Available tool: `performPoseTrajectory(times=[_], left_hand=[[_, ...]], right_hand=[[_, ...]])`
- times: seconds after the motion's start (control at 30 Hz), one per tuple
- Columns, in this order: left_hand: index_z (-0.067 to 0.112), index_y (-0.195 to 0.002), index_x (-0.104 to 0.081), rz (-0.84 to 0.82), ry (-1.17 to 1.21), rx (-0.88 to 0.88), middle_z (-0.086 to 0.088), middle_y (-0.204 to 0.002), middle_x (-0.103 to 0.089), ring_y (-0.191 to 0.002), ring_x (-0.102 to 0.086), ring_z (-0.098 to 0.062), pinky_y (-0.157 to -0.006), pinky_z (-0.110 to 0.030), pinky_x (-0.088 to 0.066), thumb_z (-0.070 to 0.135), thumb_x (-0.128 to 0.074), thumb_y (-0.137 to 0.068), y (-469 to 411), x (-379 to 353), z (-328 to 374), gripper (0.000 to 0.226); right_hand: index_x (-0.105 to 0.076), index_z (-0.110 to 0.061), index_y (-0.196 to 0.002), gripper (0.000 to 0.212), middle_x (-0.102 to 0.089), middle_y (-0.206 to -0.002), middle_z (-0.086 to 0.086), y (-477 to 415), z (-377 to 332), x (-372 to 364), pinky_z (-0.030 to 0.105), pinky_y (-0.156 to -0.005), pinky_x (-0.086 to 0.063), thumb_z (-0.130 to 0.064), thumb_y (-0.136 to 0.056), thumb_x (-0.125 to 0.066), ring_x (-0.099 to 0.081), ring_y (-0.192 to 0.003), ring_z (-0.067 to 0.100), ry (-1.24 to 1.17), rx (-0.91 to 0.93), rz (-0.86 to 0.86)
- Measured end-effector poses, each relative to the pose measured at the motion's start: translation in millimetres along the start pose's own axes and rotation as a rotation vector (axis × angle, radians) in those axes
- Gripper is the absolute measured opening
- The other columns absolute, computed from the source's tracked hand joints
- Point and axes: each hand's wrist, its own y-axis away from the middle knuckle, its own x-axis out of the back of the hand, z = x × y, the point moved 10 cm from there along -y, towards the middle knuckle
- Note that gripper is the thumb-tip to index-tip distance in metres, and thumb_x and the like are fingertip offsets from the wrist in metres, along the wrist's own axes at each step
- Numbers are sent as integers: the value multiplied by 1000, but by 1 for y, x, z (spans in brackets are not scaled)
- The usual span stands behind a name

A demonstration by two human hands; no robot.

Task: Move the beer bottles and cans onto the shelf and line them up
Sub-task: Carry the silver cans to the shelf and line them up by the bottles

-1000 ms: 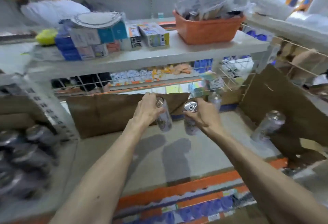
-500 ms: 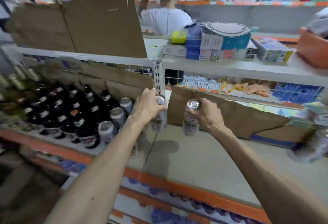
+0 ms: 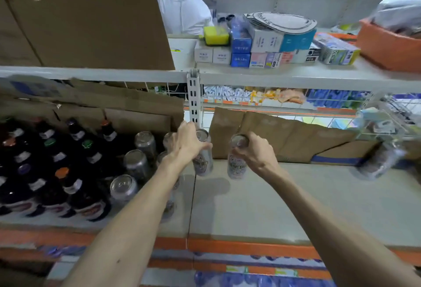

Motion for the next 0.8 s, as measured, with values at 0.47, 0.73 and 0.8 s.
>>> performPoseTrajectory(times=[0.47, 0.73, 0.8], left_hand=[[11, -85, -61, -77, 72, 2, -17, -84, -62, -75, -63, -35, -50, -32, -37, 66, -75, -58, -44, -66, -23, 63], [10, -107, -58, -45, -6, 46, -6, -106, -58, -94, -61, -30, -65, -35, -43, 55, -79, -71, -42, -75, -16, 62], [10, -111, -58, -16, -16, 61, -6, -110, -58, -98, -61, -31, -69, -39, -49, 57, -79, -70, -43, -75, -17, 65]], right_hand=[[-63, -17, -108, 37, -73, -99, 4, -40, 16, -61, 39, -73, -55, -38, -80, -75, -67, -88, 26, -115, 3, -98], [-59, -17, -114, 41, -72, -102, 7, -53, 35, -63, 40, -75, -53, -37, -80, -73, -66, -90, 30, -120, 8, -88], [-60, -18, -115, 42, -72, -104, 8, -57, 39, -63, 40, -75, -53, -37, -80, -73, -66, -92, 31, -121, 2, -84]])
